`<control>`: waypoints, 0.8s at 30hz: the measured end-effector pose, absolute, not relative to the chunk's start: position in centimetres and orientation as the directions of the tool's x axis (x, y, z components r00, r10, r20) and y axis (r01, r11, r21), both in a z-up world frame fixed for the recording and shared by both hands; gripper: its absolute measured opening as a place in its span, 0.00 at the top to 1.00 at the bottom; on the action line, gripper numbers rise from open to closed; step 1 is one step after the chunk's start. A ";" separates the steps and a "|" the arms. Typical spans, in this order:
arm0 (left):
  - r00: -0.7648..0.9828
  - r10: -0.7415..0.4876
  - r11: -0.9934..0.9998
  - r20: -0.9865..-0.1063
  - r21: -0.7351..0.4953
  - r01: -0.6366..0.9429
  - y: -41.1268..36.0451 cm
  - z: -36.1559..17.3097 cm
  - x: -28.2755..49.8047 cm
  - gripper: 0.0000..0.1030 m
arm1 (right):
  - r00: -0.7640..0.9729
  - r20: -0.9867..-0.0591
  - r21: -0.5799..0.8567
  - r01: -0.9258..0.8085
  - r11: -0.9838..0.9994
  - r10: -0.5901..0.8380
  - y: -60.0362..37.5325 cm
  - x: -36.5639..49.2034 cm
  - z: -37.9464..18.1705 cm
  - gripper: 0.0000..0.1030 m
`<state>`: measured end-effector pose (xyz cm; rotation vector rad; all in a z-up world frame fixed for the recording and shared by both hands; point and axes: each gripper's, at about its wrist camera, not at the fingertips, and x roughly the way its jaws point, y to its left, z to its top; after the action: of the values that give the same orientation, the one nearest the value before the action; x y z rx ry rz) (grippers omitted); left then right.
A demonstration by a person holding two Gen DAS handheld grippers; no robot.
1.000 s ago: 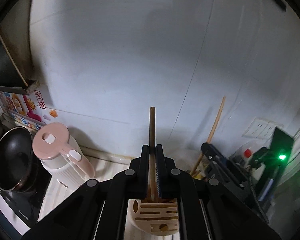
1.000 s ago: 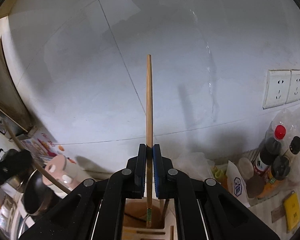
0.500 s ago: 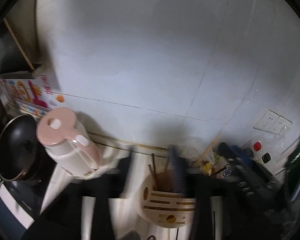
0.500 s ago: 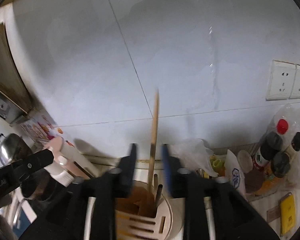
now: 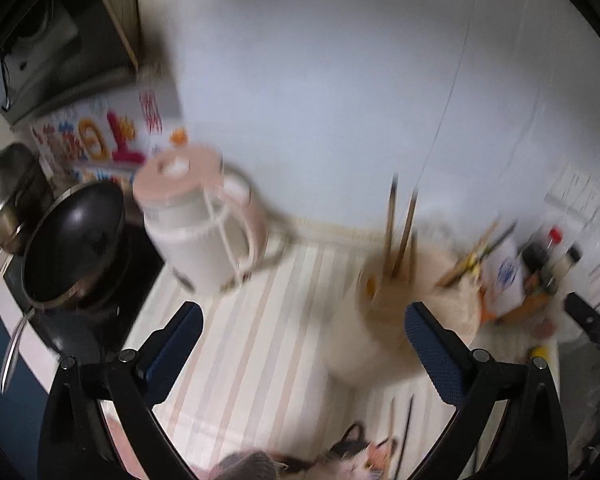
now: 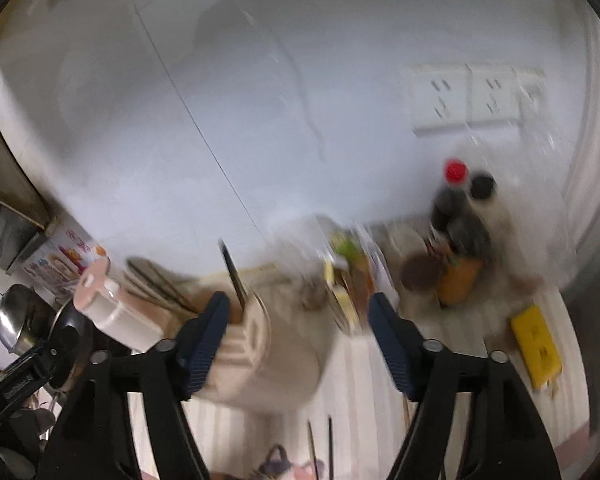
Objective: Organize utensils
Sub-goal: 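Move both open tools back down to the chopstick row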
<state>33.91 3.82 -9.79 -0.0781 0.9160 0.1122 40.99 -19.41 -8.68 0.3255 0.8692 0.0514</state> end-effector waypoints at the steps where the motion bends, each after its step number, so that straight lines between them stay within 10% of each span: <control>1: 0.585 0.067 0.992 -0.808 -0.011 -0.127 3.6 -10.9 33.7 0.00 | 0.639 -0.751 0.291 0.097 0.952 0.165 -19.7 40.4 -9.4 0.24; 9: 0.430 0.081 0.996 -0.899 0.052 -0.078 0.0 -20.3 31.8 0.00 | 0.452 -0.887 0.211 0.204 0.956 0.099 -23.2 37.1 -19.4 0.26; 15: 0.303 0.058 0.998 -0.951 0.061 0.001 -3.3 -26.0 31.4 0.01 | 0.318 -0.943 0.193 0.267 0.944 0.102 -25.8 35.4 -25.3 0.46; 24: 0.141 -0.057 0.998 -0.988 -0.050 0.048 -7.2 -31.6 31.6 0.27 | 0.235 -0.965 0.179 0.268 0.947 0.115 -26.6 33.5 -29.1 0.83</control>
<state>31.64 -7.20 -31.60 -0.0070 1.4271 -0.0758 33.46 -26.57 -29.15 0.3373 1.3366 -0.1073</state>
